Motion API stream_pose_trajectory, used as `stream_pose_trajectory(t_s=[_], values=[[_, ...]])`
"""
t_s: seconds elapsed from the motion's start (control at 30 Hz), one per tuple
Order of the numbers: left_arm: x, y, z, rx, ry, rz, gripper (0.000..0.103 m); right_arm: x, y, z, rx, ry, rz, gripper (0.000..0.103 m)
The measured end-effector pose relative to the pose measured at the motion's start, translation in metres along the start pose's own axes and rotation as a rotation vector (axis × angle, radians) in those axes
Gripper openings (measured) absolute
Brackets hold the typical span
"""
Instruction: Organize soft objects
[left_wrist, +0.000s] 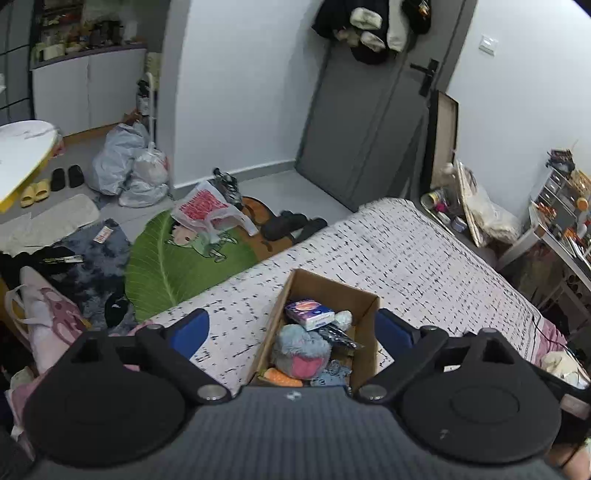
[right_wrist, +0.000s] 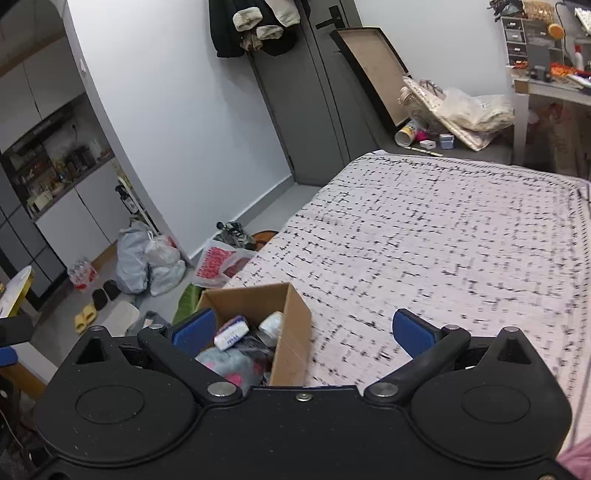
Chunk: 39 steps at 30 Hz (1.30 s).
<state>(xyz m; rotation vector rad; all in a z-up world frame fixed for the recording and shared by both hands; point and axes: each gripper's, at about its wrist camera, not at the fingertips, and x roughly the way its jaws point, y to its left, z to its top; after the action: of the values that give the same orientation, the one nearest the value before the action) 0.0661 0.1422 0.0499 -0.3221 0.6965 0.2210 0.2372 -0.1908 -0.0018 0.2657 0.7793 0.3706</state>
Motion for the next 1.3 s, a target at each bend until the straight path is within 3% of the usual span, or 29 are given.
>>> stream_pose_trajectory(t_s=[0.23, 0.77, 1.07, 1.3], values=[[-0.036, 0.012, -0.013, -0.019, 0.001, 0.001, 0.098, -0.046, 0.001, -0.002, 0.006, -0.004, -0.013, 0.103], [-0.118, 0.01, -0.033, 0.059, -0.079, -0.011, 0.099, -0.131, 0.013, -0.013, -0.002, -0.083, 0.03, 0.103], [-0.137, -0.006, -0.052, 0.13, -0.083, -0.029, 0.102, -0.166, 0.011, -0.031, -0.04, -0.067, 0.033, 0.103], [-0.134, -0.02, -0.077, 0.149, -0.035, -0.11, 0.102, -0.197, -0.003, -0.048, -0.012, -0.083, 0.016, 0.103]])
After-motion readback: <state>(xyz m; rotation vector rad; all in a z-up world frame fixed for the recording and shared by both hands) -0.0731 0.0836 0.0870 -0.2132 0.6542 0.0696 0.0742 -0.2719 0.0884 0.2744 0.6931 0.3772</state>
